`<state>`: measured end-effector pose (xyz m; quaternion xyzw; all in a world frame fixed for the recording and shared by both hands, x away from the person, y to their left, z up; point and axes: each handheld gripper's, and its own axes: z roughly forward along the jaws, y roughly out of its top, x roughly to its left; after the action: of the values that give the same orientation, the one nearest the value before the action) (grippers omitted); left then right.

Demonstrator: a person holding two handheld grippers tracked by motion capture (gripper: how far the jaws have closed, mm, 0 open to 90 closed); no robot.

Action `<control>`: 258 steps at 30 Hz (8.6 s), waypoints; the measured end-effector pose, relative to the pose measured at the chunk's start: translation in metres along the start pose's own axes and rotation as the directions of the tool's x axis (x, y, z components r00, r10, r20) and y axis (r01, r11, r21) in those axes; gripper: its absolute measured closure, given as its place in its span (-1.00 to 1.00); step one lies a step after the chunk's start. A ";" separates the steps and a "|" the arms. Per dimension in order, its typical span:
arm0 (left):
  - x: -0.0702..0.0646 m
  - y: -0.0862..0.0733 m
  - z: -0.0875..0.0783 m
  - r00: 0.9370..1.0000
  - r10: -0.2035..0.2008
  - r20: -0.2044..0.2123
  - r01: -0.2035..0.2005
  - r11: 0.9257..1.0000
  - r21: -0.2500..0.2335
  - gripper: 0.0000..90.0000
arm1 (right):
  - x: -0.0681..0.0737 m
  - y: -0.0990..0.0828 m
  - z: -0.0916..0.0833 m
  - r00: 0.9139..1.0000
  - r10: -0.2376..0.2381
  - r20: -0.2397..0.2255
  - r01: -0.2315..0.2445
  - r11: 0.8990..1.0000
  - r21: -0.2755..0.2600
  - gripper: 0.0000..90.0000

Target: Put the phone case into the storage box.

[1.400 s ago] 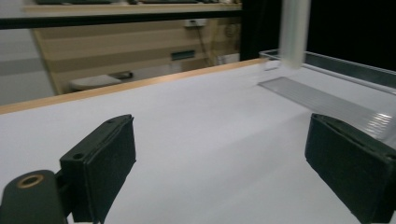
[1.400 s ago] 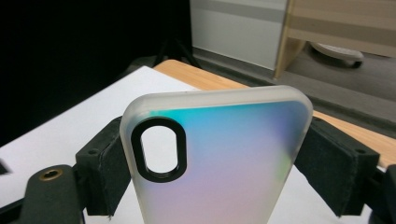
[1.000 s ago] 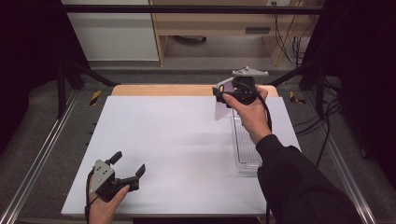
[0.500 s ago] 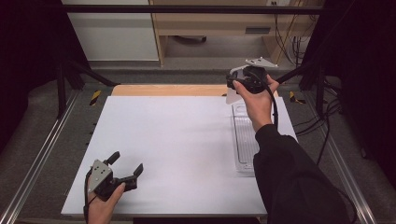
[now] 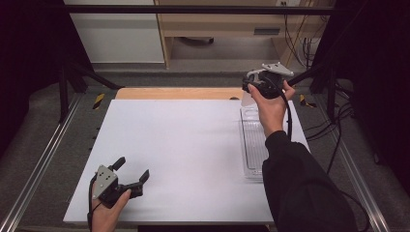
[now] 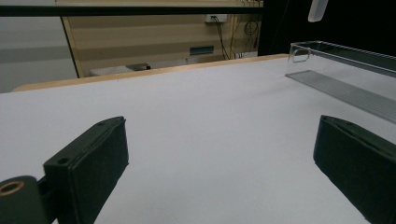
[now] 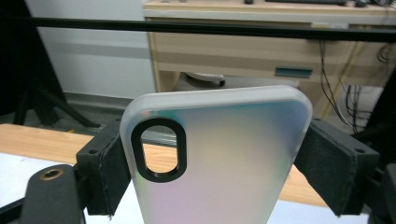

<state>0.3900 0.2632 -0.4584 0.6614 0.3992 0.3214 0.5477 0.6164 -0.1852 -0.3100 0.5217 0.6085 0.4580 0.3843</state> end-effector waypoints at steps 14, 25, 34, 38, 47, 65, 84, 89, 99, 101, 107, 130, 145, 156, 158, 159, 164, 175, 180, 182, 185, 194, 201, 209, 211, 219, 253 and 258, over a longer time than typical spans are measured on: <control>-0.002 0.000 0.001 1.000 0.011 0.011 -0.011 1.000 0.008 -0.93 | -0.011 -0.028 0.012 0.997 0.064 0.043 -0.066 0.997 0.041 -0.60; 0.002 0.000 -0.001 1.000 0.005 0.011 -0.005 1.000 0.002 -0.92 | -0.022 -0.045 0.020 0.992 0.114 0.062 -0.118 0.990 0.072 -0.60; 0.000 0.001 0.000 1.000 0.008 0.021 -0.008 1.000 0.004 -0.92 | -0.022 -0.054 0.025 0.988 0.128 0.082 -0.134 0.988 0.079 -0.60; 0.000 0.001 0.000 1.000 0.006 0.020 -0.006 1.000 0.003 -0.92 | -0.018 -0.058 0.028 0.988 0.111 0.108 -0.121 0.989 0.087 -0.60; -0.001 0.000 0.001 1.000 0.004 0.030 -0.004 1.000 0.005 -0.92 | -0.011 -0.070 0.036 0.983 0.115 0.143 -0.128 0.988 0.091 -0.60; -0.003 0.000 0.002 0.999 0.012 0.036 -0.013 1.000 0.012 -0.92 | -0.008 -0.084 0.046 0.975 0.120 0.189 -0.140 0.986 0.095 -0.60; -0.004 0.001 0.003 0.999 0.016 0.039 -0.017 1.000 0.013 -0.92 | 0.000 -0.088 0.051 0.979 0.092 0.181 -0.113 0.987 0.112 -0.60; -0.005 0.001 0.003 0.999 0.018 0.041 -0.018 1.000 0.014 -0.92 | -0.002 -0.089 0.052 0.978 0.109 0.177 -0.129 0.986 0.107 -0.60; -0.005 0.000 0.004 0.999 0.021 0.045 -0.022 1.000 0.019 -0.92 | -0.003 -0.091 0.053 0.980 0.109 0.166 -0.124 0.989 0.086 -0.60; -0.005 0.000 0.004 0.999 0.022 0.046 -0.023 1.000 0.020 -0.92 | -0.003 -0.092 0.053 0.980 0.110 0.164 -0.124 0.989 0.078 -0.60; -0.005 0.001 0.004 0.999 0.021 0.046 -0.022 1.000 0.018 -0.92 | -0.004 -0.094 0.054 0.978 0.125 0.166 -0.137 0.989 0.063 -0.60; -0.005 0.001 0.003 0.999 0.020 0.045 -0.020 1.000 0.014 -0.92 | -0.005 -0.096 0.056 0.981 0.125 0.150 -0.135 0.989 0.058 -0.61; -0.006 0.001 0.003 0.999 0.021 0.047 -0.022 1.000 0.015 -0.92 | -0.003 -0.097 0.059 0.984 0.110 0.140 -0.119 0.991 0.056 -0.61; -0.006 0.001 0.003 0.999 0.021 0.049 -0.022 1.000 0.015 -0.92 | -0.002 -0.098 0.060 0.985 0.089 0.148 -0.098 0.994 0.056 -0.61; -0.006 0.001 0.003 0.999 0.021 0.049 -0.022 1.000 0.015 -0.92 | -0.001 -0.098 0.060 0.986 0.080 0.149 -0.089 0.994 0.057 -0.60; -0.006 0.001 0.003 0.999 0.021 0.049 -0.022 1.000 0.016 -0.92 | -0.001 -0.099 0.060 0.986 0.072 0.151 -0.082 0.995 0.057 -0.60; -0.006 0.001 0.003 0.999 0.021 0.048 -0.022 1.000 0.016 -0.92 | -0.001 -0.100 0.060 0.986 0.054 0.158 -0.063 0.997 0.055 -0.60; -0.006 0.001 0.003 0.999 0.021 0.049 -0.022 1.000 0.015 -0.92 | -0.001 -0.099 0.061 0.988 0.047 0.148 -0.057 0.996 0.063 -0.61; -0.006 0.001 0.004 0.999 0.022 0.050 -0.023 1.000 0.016 -0.92 | -0.002 -0.100 0.061 0.988 0.046 0.145 -0.056 0.996 0.064 -0.62; -0.006 0.001 0.003 0.999 0.022 0.050 -0.023 1.000 0.015 -0.92 | -0.003 -0.100 0.062 0.988 0.051 0.143 -0.060 0.996 0.060 -0.64; -0.006 0.001 0.003 0.999 0.022 0.049 -0.023 1.000 0.016 -0.92 | -0.003 -0.099 0.062 0.988 0.067 0.140 -0.075 0.996 0.052 -0.65; -0.006 0.001 0.003 0.999 0.022 0.049 -0.023 1.000 0.015 -0.92 | -0.002 -0.098 0.062 0.987 0.068 0.145 -0.074 0.997 0.038 -0.72; -0.006 0.001 0.003 0.999 0.022 0.049 -0.023 1.000 0.015 -0.92 | -0.003 -0.098 0.061 0.986 0.071 0.148 -0.076 0.997 0.030 -0.73; -0.006 0.001 0.003 0.999 0.022 0.049 -0.023 1.000 0.015 -0.92 | -0.002 -0.097 0.061 0.986 0.071 0.151 -0.076 0.997 0.025 -0.74; -0.006 0.001 0.003 0.999 0.022 0.049 -0.023 1.000 0.015 -0.92 | -0.002 -0.097 0.061 0.986 0.070 0.150 -0.075 0.997 0.026 -0.74; -0.006 0.001 0.003 0.999 0.022 0.049 -0.023 1.000 0.015 -0.92 | -0.001 -0.097 0.060 0.987 0.070 0.147 -0.074 0.997 0.024 -0.75; -0.005 0.001 0.003 0.999 0.022 0.047 -0.023 1.000 0.014 -0.92 | -0.003 -0.092 0.055 0.987 0.087 0.138 -0.087 0.996 -0.009 -0.84; -0.005 0.001 0.003 0.999 0.023 0.047 -0.023 1.000 0.013 -0.92 | -0.004 -0.090 0.054 0.986 0.088 0.140 -0.086 0.996 -0.017 -0.84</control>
<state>0.3902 0.2570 -0.4577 0.6769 0.3810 0.3094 0.5485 0.6422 -0.1841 -0.4119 0.5767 0.5540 0.4398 0.4088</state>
